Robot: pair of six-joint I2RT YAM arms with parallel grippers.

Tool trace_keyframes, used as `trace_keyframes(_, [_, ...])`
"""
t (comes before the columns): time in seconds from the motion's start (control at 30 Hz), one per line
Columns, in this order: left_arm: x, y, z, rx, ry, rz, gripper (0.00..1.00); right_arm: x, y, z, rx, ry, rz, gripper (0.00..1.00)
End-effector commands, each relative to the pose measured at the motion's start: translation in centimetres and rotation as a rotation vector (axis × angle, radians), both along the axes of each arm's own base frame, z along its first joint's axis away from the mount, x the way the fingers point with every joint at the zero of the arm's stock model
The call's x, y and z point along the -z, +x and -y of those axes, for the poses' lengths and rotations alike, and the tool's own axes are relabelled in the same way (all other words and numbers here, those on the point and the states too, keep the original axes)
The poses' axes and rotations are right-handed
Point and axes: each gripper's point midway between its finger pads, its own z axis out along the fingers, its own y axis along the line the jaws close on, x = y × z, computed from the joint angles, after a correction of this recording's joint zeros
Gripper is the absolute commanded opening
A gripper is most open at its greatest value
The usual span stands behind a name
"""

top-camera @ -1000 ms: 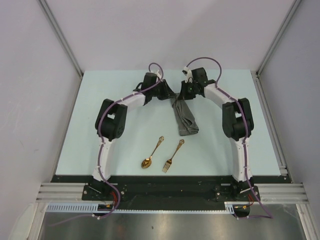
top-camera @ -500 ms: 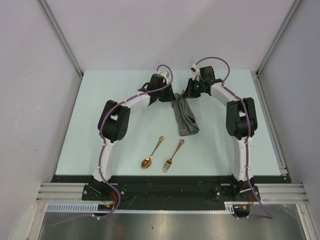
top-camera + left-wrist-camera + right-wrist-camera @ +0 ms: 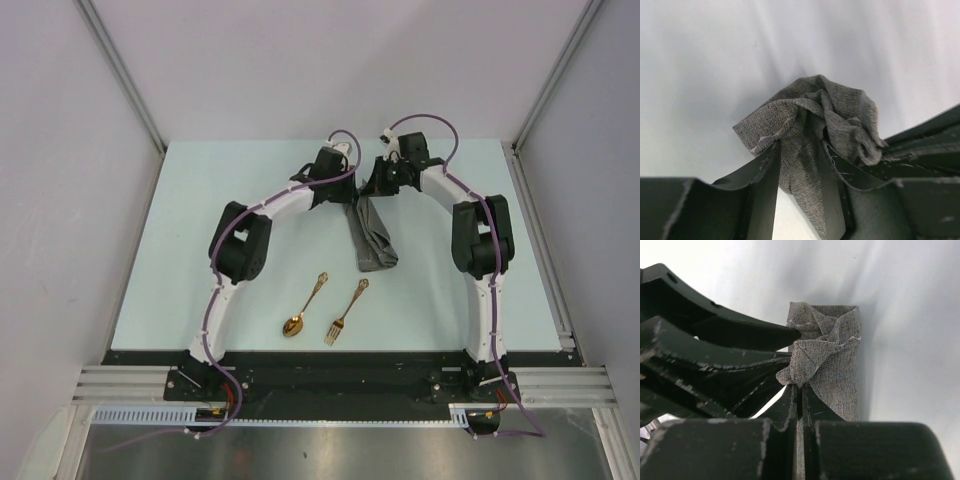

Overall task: Fold the napkin into a case and place the utensils inside
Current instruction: Stuff the top corner of the smaller-rectangle-folded napkin into the folded napkin.

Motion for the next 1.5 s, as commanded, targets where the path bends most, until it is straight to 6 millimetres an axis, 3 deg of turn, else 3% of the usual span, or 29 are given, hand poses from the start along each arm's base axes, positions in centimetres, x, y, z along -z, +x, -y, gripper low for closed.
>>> trace_keyframes(0.0, [-0.1,1.1,-0.4,-0.026,0.046,0.010,0.40,-0.6,0.3,-0.6,-0.018,0.026,0.024,0.00])
trace_keyframes(0.3, [0.1,1.5,0.0,-0.027,0.053,0.003,0.27,-0.1,-0.1,-1.0,-0.032,-0.001,0.020,0.00])
trace_keyframes(0.43, [-2.0,1.7,0.4,-0.015,0.024,0.044,0.04,-0.1,-0.2,-1.1,-0.037,-0.004,0.018,0.00])
trace_keyframes(0.5, [-3.4,1.8,0.7,-0.006,-0.005,0.071,0.00,0.2,-0.3,-1.1,-0.036,-0.009,0.007,0.00])
trace_keyframes(0.63, [-5.9,1.1,0.8,0.008,-0.058,0.106,0.00,0.4,-0.7,-1.6,-0.043,-0.012,-0.002,0.00])
trace_keyframes(0.8, [-7.4,0.8,0.8,0.006,-0.147,0.120,0.00,1.8,-1.1,-2.0,-0.040,-0.012,-0.029,0.00])
trace_keyframes(0.83, [-6.7,0.5,0.6,0.005,-0.155,0.103,0.00,1.9,-1.1,-2.0,-0.038,-0.011,-0.032,0.00])
trace_keyframes(0.9, [-7.6,0.4,0.8,0.010,-0.187,0.124,0.00,2.4,-1.1,-2.1,-0.031,-0.009,-0.038,0.00])
trace_keyframes(1.23, [-6.7,-0.4,0.8,-0.005,-0.256,0.091,0.00,5.1,-1.0,-2.9,0.001,0.033,-0.088,0.00])
trace_keyframes(1.47, [-7.5,-0.9,1.2,-0.027,-0.361,0.102,0.00,6.0,-0.8,-4.9,0.084,0.304,-0.143,0.00])
